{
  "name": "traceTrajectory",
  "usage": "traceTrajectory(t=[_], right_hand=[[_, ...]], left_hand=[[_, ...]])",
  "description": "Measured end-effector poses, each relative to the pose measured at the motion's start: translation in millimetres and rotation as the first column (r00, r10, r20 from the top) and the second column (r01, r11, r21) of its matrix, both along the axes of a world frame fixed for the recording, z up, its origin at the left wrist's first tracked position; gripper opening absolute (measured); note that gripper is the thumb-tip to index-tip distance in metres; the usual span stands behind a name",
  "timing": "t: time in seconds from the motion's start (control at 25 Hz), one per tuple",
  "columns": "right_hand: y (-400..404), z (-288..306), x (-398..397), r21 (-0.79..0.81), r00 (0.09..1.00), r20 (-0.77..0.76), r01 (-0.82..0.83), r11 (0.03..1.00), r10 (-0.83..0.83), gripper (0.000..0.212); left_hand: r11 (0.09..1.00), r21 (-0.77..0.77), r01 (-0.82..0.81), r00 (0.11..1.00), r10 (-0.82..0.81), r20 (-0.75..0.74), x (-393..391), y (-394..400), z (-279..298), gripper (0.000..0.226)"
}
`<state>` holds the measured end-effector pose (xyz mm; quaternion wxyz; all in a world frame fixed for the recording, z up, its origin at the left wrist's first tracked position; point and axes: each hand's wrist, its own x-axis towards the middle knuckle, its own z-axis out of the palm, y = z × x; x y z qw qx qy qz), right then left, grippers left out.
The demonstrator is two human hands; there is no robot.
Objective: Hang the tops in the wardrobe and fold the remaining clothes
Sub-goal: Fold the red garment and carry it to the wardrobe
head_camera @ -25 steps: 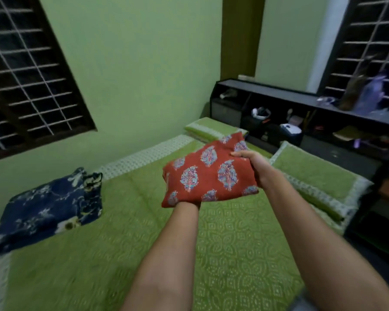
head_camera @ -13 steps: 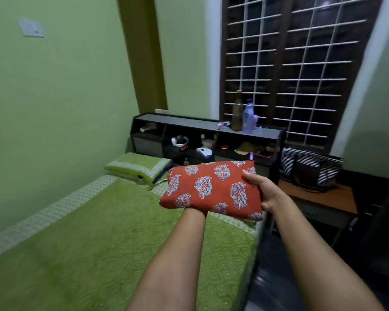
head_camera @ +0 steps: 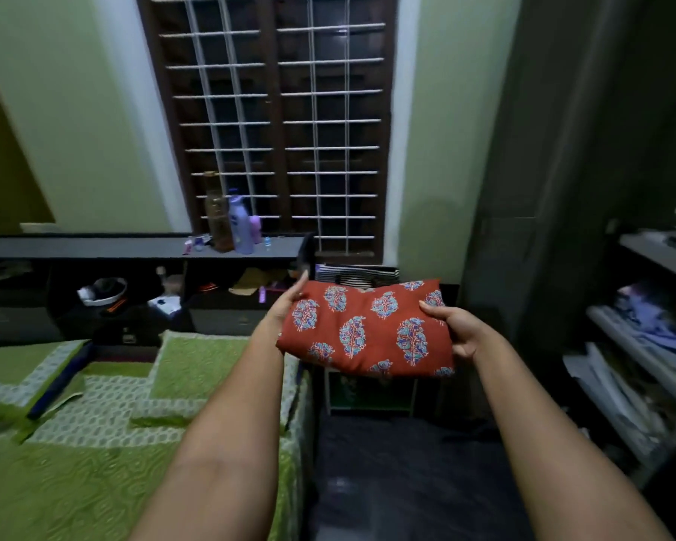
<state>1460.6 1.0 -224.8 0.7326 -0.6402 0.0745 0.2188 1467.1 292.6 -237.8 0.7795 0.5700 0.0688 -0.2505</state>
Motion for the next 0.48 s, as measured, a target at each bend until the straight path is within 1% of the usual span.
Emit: traceTrajectory(t=[0.04, 0.08, 0.12, 0.2, 0.28, 0.36, 0.4, 0.48], right_hand=[[-14, -2, 15, -0.001, 0.999, -0.004, 0.045, 0.999, -0.045, 0.037], [-29, -5, 32, 0.001, 0.995, -0.005, 0.102, 0.995, -0.102, 0.038], [-43, -7, 48, -0.008, 0.987, 0.000, 0.162, 0.987, -0.162, 0.041], [-69, -10, 78, -0.061, 0.964, 0.015, 0.266, 0.962, -0.266, 0.047], [-97, -12, 105, -0.123, 0.921, 0.050, 0.390, 0.913, -0.386, 0.043], [-125, -12, 122, -0.149, 0.839, 0.112, 0.545, 0.825, -0.533, 0.035], [-141, -13, 130, -0.130, 0.779, 0.149, 0.626, 0.769, -0.609, 0.031], [-167, -13, 138, -0.121, 0.637, 0.241, 0.768, 0.629, -0.732, 0.024]], left_hand=[[0.997, 0.071, 0.027, 0.999, -0.025, -0.020, 17, -14, 11, 0.061], [0.982, 0.168, 0.091, 0.994, -0.079, -0.076, 41, -31, 17, 0.052], [0.959, 0.250, 0.135, 0.989, -0.117, -0.085, 68, -47, 15, 0.047], [0.926, 0.339, 0.165, 0.986, -0.146, -0.083, 128, -82, 13, 0.047], [0.919, 0.331, 0.215, 0.977, -0.202, -0.074, 187, -122, 10, 0.046], [0.900, 0.326, 0.289, 0.956, -0.286, -0.060, 229, -163, 16, 0.040], [0.876, 0.339, 0.344, 0.937, -0.345, -0.057, 250, -189, 21, 0.037], [0.833, 0.389, 0.394, 0.905, -0.425, -0.007, 283, -239, 27, 0.027]])
